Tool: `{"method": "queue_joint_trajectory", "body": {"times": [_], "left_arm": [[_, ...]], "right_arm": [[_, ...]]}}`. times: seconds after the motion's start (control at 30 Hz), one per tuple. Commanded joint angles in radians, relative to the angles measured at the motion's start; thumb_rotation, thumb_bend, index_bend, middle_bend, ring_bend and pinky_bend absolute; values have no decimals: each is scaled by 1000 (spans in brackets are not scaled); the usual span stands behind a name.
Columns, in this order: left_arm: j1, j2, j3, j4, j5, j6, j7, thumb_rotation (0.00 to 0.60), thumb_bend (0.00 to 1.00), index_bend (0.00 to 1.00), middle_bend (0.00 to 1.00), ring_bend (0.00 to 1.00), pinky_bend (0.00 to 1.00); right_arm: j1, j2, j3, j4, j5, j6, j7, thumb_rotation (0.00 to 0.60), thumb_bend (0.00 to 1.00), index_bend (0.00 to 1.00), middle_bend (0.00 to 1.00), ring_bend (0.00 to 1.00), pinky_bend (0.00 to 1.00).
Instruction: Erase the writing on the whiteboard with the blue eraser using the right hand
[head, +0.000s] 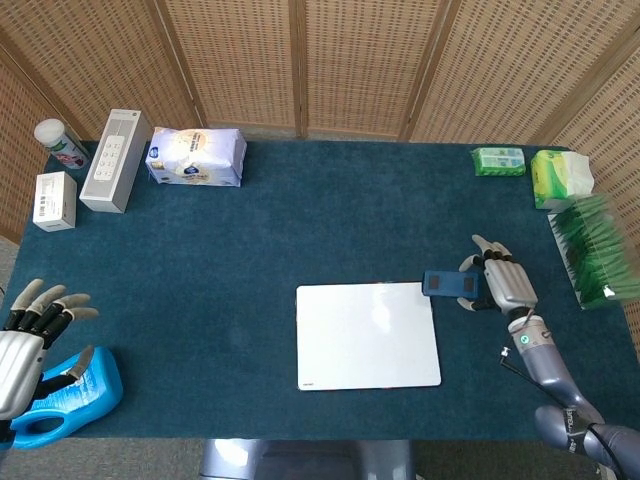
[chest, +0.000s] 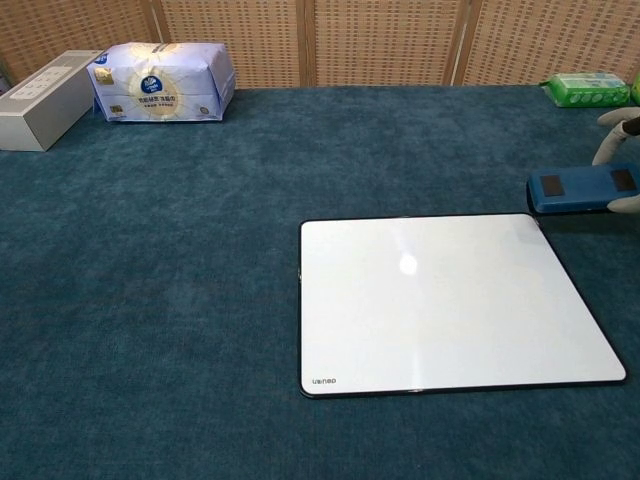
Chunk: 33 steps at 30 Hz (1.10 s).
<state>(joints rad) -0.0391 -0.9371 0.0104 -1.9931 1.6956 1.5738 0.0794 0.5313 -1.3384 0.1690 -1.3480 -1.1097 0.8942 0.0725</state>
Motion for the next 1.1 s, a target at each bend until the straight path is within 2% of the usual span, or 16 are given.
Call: {"method": "queue_joint_trajectory", "body": {"times": [0.03,0.2,0.3,0.5,0.77,0.9,1.1], "left_arm": [[3,2,1,3,-1,3,-3,600,429,340,285,165,0],[3,1,1,8,-3,2,-9,600,428,340,285,165,0],[2,0,1,11,-4,-1,-11,600,428,339,283,165,0],[2,-1,1,17,-8,-2,-18,600,428,339,281,165,0],[14,5,1,35,-31,9,-31,600,428,339,280,165,0],[24,4,0,48,-51,16,-21,600,428,339,280,165,0],[38,-12,5,66,-74,19,-19,600,427,340,280,165,0]], "right_arm": [[2,3,-1,12,15,-10,-20,600,216,537,24,0,0],[-1,13,0,-13,30,-6,-48,600,220,158,0,0,0],[-7,20,1,-33,20,13,-56,600,222,14,0,0,0],[-11,34,5,-76,-3,38,-63,600,225,0,0,0,0],[-51,81,-11,-237,-94,154,-98,600,228,5,0,0,0],[-83,95,-21,-292,-120,224,-133,600,233,51,0,0,0],[-126,104,-41,-311,-159,325,-222,600,235,124,0,0,0]]}}
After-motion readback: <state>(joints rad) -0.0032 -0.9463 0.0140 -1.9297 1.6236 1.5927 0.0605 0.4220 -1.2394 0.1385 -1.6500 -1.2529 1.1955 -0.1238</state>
